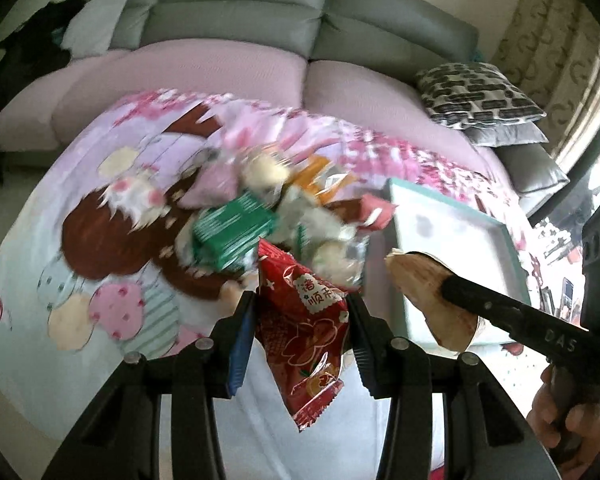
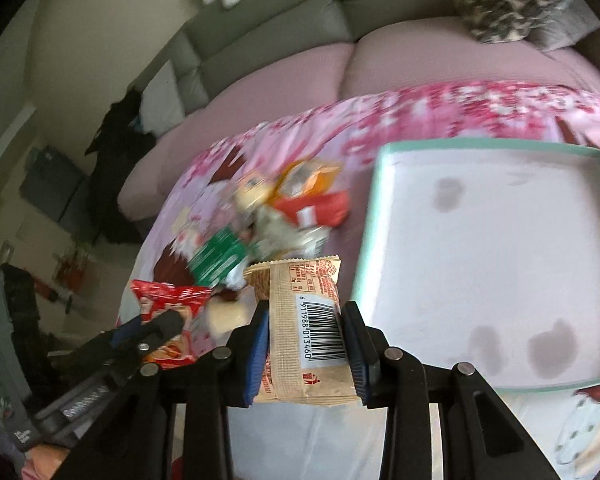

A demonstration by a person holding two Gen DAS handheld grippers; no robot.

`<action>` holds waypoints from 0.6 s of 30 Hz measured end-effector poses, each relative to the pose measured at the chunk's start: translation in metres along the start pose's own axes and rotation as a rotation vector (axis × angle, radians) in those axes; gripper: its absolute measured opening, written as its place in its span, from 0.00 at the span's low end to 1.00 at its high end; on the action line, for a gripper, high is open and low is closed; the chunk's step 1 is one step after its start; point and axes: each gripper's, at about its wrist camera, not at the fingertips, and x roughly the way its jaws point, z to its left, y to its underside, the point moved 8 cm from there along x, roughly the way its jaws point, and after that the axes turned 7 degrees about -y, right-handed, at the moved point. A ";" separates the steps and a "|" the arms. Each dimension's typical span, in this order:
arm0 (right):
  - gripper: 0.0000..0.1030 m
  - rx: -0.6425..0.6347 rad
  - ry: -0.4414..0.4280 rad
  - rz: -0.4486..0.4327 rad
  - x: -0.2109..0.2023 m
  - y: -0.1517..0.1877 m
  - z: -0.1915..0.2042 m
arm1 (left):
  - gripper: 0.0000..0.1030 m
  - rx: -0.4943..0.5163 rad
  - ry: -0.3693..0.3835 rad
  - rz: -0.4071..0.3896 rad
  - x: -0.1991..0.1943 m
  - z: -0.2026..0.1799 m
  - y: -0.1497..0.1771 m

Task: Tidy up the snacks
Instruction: 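Carry both bags over the tray and open both tools to drop them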

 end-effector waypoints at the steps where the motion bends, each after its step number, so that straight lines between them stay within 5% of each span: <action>1: 0.37 0.014 0.013 -0.008 -0.003 -0.003 -0.008 | 0.45 0.019 0.010 -0.007 0.000 -0.009 -0.005; 18: 0.37 0.198 0.239 -0.152 -0.076 -0.056 -0.160 | 0.45 0.277 0.151 -0.039 0.040 -0.156 -0.059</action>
